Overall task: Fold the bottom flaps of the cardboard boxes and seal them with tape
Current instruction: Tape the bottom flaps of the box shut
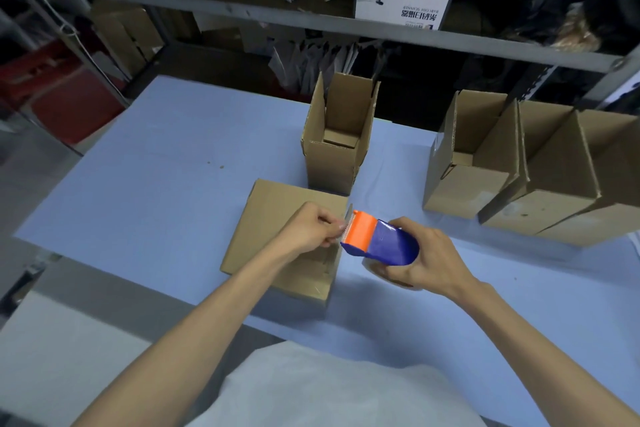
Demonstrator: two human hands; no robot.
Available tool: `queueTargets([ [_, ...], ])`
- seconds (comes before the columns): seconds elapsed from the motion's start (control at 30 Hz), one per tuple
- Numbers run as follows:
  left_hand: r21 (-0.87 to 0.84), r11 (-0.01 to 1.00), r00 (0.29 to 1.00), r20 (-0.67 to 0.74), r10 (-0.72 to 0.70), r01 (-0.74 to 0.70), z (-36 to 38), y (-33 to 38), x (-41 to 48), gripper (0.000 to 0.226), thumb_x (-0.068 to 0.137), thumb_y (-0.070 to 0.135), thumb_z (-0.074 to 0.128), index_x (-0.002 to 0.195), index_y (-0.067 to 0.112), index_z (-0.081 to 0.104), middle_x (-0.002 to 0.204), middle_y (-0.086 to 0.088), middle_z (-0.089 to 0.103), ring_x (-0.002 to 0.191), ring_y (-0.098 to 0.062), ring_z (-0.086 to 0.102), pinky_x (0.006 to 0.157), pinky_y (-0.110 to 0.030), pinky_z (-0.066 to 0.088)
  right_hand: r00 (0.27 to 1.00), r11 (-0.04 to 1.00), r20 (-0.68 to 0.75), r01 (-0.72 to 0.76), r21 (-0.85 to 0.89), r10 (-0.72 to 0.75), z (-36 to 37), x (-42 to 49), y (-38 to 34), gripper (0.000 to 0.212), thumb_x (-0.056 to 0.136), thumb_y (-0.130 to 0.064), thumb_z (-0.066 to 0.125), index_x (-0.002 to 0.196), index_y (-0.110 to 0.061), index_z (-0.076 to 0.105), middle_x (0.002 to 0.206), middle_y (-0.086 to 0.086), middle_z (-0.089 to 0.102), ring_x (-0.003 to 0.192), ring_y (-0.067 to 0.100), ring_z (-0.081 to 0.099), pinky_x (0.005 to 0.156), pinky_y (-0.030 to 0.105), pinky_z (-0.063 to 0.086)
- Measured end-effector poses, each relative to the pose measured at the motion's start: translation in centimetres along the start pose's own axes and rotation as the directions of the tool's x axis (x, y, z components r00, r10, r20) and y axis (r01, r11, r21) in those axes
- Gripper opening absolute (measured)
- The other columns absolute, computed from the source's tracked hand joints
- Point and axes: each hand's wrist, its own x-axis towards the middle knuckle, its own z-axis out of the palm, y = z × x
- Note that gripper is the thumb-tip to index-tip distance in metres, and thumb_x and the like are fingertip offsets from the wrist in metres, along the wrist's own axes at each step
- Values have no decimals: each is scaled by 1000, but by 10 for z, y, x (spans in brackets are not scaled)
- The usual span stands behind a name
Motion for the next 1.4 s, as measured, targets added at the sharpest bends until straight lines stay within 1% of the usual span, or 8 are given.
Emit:
queueTargets([
  [0.17, 167, 980, 977, -199, -72, 106, 15, -8, 0, 22, 88, 12, 64, 67, 8, 69, 71, -4, 67, 70, -17, 61, 70, -32, 52, 995, 998, 74, 68, -3, -68, 3, 4, 0, 50, 63, -56, 77, 99, -27, 59, 81, -11, 64, 70, 14, 60, 61, 31, 52],
  [0.37, 254, 956, 914, -404, -36, 149, -22, -24, 0, 16, 79, 16, 67, 64, 10, 69, 63, 7, 62, 66, -11, 58, 53, -20, 39, 992, 997, 113, 63, -51, -57, -8, -9, 22, 48, 62, -50, 79, 102, -32, 60, 83, -18, 64, 74, 9, 60, 61, 25, 52],
  [0.6, 235, 958, 961, -259, -100, 163, -9, -41, -6, 14, 84, 22, 65, 77, 11, 68, 86, 2, 69, 87, -16, 64, 79, -32, 54, 989, 991, 145, 10, -136, 10, -10, -19, 33, 64, 53, -73, 73, 101, -35, 58, 85, -20, 63, 72, 8, 58, 60, 18, 44],
  [0.73, 234, 956, 945, -312, -99, 177, -3, -43, -8, 24, 79, 33, 74, 79, 10, 67, 85, -4, 68, 83, -22, 63, 74, -31, 49, 990, 988, 137, -4, -155, 25, -5, -20, 32, 65, 55, -76, 66, 104, -33, 61, 88, -16, 68, 77, 13, 62, 65, 27, 52],
  [0.83, 275, 945, 939, -335, -79, 178, 0, -44, -10, 26, 78, 32, 78, 86, 9, 68, 93, -4, 68, 91, -23, 62, 80, -34, 51, 987, 982, 160, 27, -185, 3, -5, -17, 30, 58, 58, -70, 71, 102, -33, 62, 83, -20, 64, 67, 2, 55, 58, 13, 40],
  [1.2, 413, 902, 953, -303, 8, 123, 6, -41, -11, 33, 77, 26, 79, 52, 19, 60, 69, -1, 68, 76, -23, 64, 65, -28, 46, 970, 952, 242, 95, -291, -23, -5, -8, 33, 61, 64, -70, 69, 107, -28, 60, 92, -11, 68, 72, 6, 54, 57, 12, 38],
  [1.3, 516, 845, 973, -231, -24, 143, 2, -33, -6, 33, 76, 36, 79, 68, 9, 61, 73, -6, 64, 78, -27, 62, 71, -35, 52, 963, 940, 271, 100, -327, -9, -2, -7, 34, 60, 64, -69, 68, 108, -29, 59, 95, -11, 68, 78, 10, 58, 60, 17, 44],
  [1.4, 652, 736, 962, -272, -1, 185, -9, -31, -6, 70, 65, 58, 80, 101, 5, 50, 89, -7, 55, 89, -30, 58, 68, -36, 45, 955, 924, 297, 114, -364, 0, 2, -6, 34, 58, 64, -70, 66, 105, -29, 58, 92, -10, 68, 79, 12, 60, 63, 21, 48],
])
